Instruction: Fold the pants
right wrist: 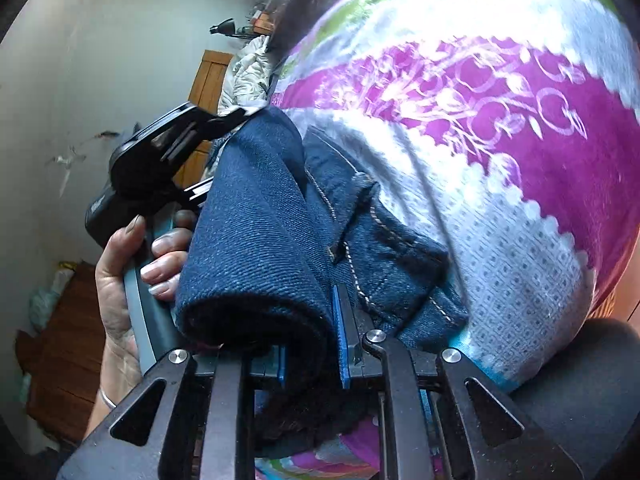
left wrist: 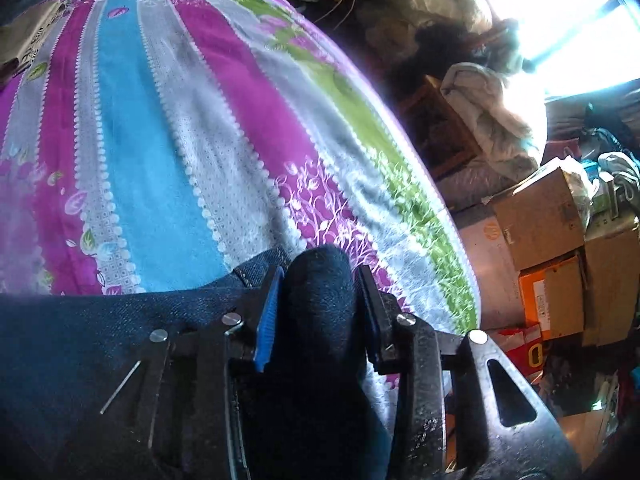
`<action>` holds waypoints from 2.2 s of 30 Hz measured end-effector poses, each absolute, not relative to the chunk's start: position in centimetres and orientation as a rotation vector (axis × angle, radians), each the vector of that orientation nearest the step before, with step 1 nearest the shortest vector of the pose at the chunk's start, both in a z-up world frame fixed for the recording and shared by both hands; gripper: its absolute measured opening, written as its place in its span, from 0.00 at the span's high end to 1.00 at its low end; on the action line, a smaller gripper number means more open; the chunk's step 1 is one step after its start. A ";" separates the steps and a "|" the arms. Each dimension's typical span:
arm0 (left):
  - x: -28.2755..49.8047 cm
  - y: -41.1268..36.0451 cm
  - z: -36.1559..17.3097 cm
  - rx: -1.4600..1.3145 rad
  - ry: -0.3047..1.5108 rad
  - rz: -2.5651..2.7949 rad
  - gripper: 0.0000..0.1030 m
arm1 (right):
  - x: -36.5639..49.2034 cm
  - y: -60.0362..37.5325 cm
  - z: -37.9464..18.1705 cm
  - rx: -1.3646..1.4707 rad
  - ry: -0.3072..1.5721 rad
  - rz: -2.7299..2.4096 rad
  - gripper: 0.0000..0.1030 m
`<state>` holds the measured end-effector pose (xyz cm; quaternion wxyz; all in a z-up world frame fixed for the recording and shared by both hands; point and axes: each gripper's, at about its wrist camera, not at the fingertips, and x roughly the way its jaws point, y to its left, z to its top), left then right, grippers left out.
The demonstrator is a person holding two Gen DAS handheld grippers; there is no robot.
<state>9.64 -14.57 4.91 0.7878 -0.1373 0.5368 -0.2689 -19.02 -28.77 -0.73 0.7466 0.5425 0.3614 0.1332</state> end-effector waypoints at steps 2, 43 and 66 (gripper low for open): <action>9.6 -13.6 7.1 -0.316 1.062 -0.551 0.60 | -20.4 -29.2 -1.0 1.214 0.775 0.289 0.81; 15.0 17.9 -11.0 -0.084 0.907 0.289 0.32 | -13.8 -27.2 1.5 0.940 0.844 0.343 0.63; 16.4 13.3 -21.8 -0.258 0.955 -0.245 0.28 | -14.9 -26.9 9.6 0.672 0.613 0.388 0.59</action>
